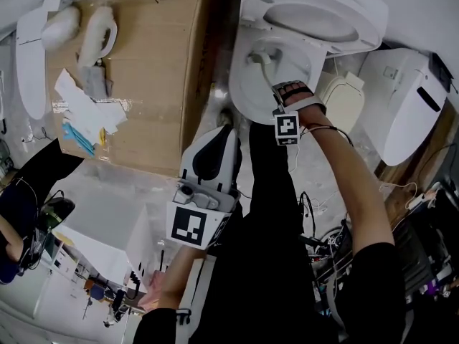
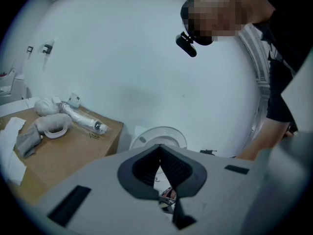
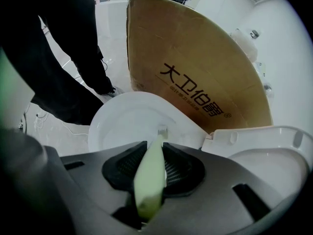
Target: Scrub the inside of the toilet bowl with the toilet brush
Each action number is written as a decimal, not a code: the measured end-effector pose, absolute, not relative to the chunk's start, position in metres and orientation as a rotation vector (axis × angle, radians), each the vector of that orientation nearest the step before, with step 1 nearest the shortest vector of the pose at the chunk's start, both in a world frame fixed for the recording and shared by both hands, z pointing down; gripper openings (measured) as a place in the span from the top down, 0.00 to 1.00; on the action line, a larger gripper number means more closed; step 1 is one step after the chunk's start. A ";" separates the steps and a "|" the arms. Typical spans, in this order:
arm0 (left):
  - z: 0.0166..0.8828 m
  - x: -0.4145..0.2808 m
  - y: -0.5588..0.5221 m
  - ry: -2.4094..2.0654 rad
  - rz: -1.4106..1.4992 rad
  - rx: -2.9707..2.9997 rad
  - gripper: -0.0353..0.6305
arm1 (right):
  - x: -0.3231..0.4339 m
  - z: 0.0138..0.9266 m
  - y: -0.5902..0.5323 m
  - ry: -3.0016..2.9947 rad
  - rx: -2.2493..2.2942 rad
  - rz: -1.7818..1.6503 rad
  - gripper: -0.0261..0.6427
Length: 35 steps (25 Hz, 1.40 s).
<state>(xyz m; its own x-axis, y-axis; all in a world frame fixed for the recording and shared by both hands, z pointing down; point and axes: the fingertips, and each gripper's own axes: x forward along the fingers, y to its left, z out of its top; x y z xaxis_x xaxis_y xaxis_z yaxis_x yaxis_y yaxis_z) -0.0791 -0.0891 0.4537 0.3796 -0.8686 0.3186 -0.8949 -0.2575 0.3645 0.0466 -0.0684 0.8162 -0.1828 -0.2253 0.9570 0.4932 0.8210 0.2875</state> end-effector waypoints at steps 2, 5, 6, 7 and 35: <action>0.456 -0.078 -0.084 -1.496 0.075 2.168 0.94 | 0.048 0.820 -0.049 -1.637 -0.237 -0.631 0.79; 0.457 -0.074 -0.078 -1.464 0.076 2.187 0.94 | 0.056 0.825 -0.017 -1.636 -0.256 -0.581 0.79; 0.457 -0.072 -0.076 -1.453 0.078 2.192 0.94 | 0.061 0.827 -0.007 -1.638 -0.247 -0.550 0.79; 0.457 -0.071 -0.074 -1.441 0.078 2.198 0.94 | 0.066 0.828 -0.001 -1.648 -0.215 -0.497 0.79; 0.483 -0.079 -0.053 -1.384 0.128 2.202 0.94 | 0.095 0.876 -0.090 -1.234 1.913 2.246 0.79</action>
